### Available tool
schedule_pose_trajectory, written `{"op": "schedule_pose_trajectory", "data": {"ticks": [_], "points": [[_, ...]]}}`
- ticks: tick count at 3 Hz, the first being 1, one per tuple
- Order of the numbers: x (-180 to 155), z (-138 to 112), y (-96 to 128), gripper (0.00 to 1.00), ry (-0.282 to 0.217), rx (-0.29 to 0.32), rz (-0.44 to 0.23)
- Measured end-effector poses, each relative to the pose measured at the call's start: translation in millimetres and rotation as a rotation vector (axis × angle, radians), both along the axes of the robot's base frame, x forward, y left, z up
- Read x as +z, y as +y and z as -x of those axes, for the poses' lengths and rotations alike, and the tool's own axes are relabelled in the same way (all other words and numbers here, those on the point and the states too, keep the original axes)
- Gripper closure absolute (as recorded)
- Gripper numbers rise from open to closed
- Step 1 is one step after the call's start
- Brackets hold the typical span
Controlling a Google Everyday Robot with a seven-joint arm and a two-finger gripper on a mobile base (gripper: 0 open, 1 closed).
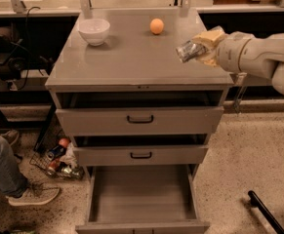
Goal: Pick redbull can from bottom drawer and place on counter
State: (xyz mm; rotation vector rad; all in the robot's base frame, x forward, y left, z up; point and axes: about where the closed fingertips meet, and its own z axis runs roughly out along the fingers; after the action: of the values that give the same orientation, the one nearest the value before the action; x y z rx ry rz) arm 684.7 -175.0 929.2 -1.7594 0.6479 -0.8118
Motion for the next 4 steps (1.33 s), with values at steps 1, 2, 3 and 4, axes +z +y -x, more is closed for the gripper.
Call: {"op": "schedule_pose_trajectory", "data": {"ticks": [1, 2, 3, 4], "points": [[-3.4, 3.0, -12.1, 1.00, 0.037, -0.013, 0.024], [-3.1, 3.4, -9.2, 1.00, 0.033, -0.014, 0.021], [-7.3, -5.5, 5.3, 1.00, 0.016, 0.037, 0.063], [-16.7, -25.2, 21.3, 1.00, 0.012, 0.134, 0.157]]}}
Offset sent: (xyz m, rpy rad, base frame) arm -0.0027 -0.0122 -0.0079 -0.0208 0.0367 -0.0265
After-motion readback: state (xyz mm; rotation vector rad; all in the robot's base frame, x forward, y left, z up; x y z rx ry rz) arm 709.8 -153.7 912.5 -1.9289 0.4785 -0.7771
